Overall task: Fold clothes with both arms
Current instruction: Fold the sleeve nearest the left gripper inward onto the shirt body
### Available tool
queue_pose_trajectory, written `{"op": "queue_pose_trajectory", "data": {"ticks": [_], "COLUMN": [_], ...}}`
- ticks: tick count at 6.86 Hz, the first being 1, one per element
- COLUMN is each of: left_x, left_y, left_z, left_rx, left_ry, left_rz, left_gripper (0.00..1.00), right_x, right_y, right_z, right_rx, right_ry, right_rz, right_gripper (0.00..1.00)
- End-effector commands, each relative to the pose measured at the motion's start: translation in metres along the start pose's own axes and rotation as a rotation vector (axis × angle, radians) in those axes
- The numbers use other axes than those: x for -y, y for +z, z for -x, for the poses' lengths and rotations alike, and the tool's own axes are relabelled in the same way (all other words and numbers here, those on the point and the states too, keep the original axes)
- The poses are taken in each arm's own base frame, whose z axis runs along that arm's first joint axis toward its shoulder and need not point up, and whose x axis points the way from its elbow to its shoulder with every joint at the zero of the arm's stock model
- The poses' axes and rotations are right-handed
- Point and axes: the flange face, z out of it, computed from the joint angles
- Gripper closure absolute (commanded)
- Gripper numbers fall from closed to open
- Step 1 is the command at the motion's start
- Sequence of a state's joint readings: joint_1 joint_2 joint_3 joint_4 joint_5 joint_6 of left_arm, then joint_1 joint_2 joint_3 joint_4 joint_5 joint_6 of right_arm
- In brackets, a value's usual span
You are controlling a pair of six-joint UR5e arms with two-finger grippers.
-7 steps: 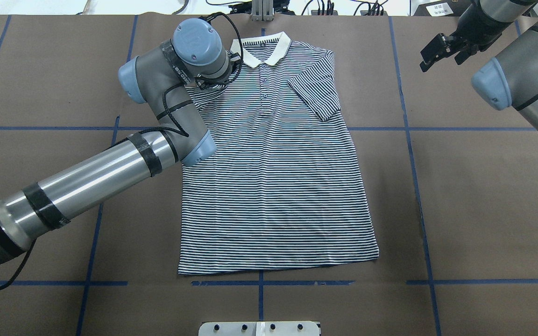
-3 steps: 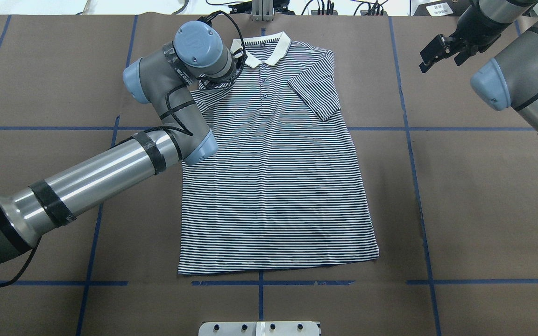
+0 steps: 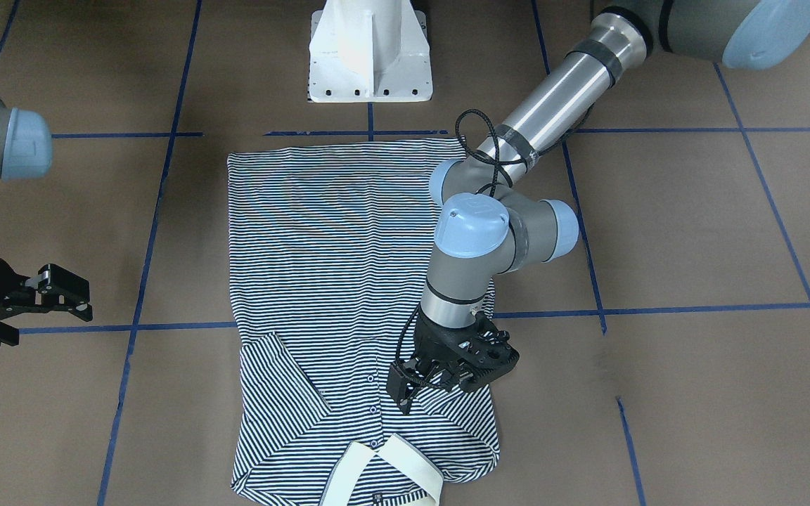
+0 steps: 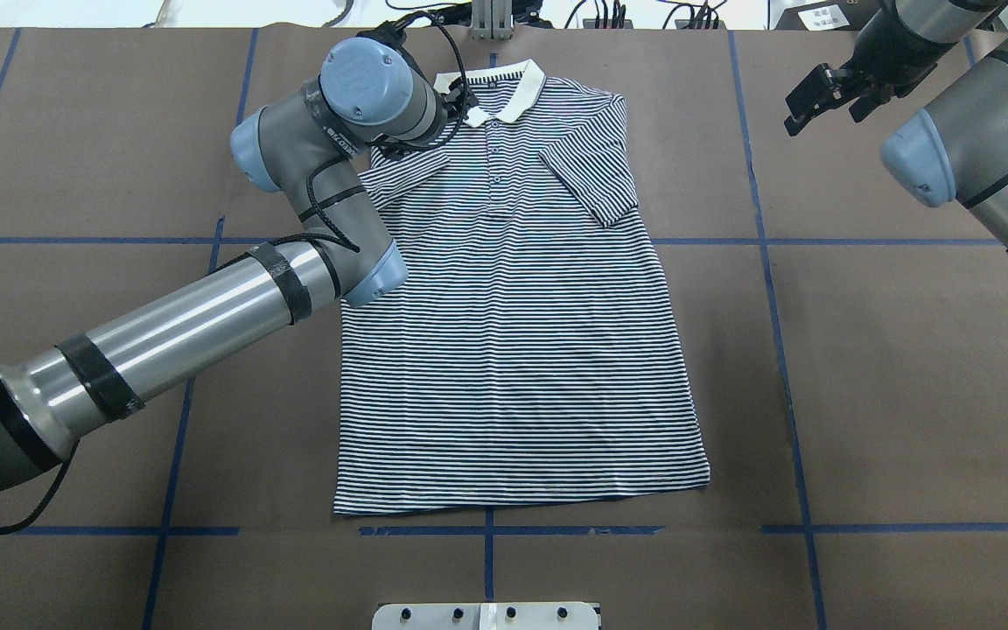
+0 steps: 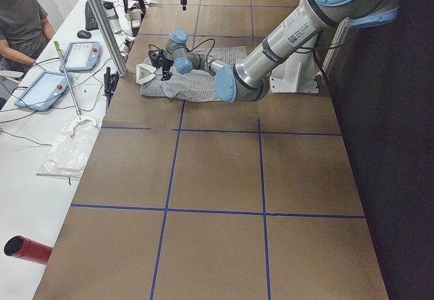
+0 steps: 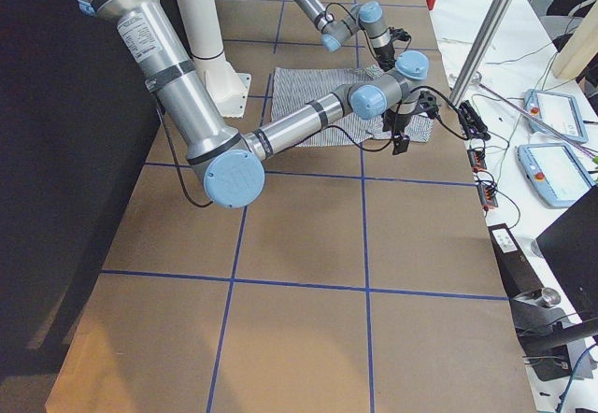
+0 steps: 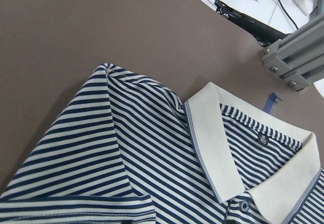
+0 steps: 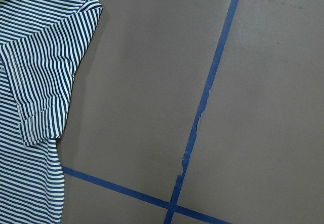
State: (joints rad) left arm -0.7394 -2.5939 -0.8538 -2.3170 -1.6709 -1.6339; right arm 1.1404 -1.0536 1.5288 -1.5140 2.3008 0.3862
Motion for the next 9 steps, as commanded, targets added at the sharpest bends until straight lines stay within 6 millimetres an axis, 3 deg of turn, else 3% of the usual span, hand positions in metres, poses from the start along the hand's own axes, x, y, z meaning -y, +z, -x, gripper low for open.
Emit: {"op": "queue_pose_trajectory", "data": {"ticks": [1, 2, 3, 4, 5, 6, 7, 8, 9], "left_x": [0.035, 0.044, 0.034, 0.025, 0.022, 0.016, -0.005, -0.007, -0.003], "left_y": [0.011, 0.012, 0.001, -0.036, -0.053, -0.054, -0.047, -0.038, -0.016], "left_z": [0.045, 0.071, 0.080, 0.088, 0.091, 0.096, 0.095, 0.100, 0.113], "left_rx": [0.051, 0.067, 0.102, 0.123, 0.137, 0.173, 0.178, 0.197, 0.185], "left_ry": [0.104, 0.177, 0.177, 0.168, 0.136, 0.061, 0.010, -0.031, -0.030], "left_rz": [-0.026, -0.004, 0.102, 0.150, 0.149, 0.150, 0.164, 0.159, 0.144], "left_gripper": [0.00, 0.00, 0.00, 0.00, 0.00, 0.00, 0.00, 0.00, 0.00], "right_x": [0.000, 0.001, 0.002, 0.002, 0.003, 0.002, 0.002, 0.001, 0.002], "right_y": [0.000, 0.001, 0.004, 0.003, 0.003, 0.005, 0.001, 0.001, 0.001], "right_z": [0.001, 0.001, 0.005, 0.007, 0.008, 0.009, 0.013, 0.012, 0.012], "right_rx": [0.001, 0.000, 0.001, 0.002, 0.003, 0.003, 0.008, 0.007, 0.005], "right_ry": [-0.001, 0.001, -0.002, -0.001, -0.002, -0.003, -0.008, -0.008, -0.008], "right_rz": [-0.002, 0.002, 0.008, 0.010, 0.011, 0.014, 0.007, 0.007, 0.007], "right_gripper": [0.00, 0.00, 0.00, 0.00, 0.00, 0.00, 0.00, 0.00, 0.00]}}
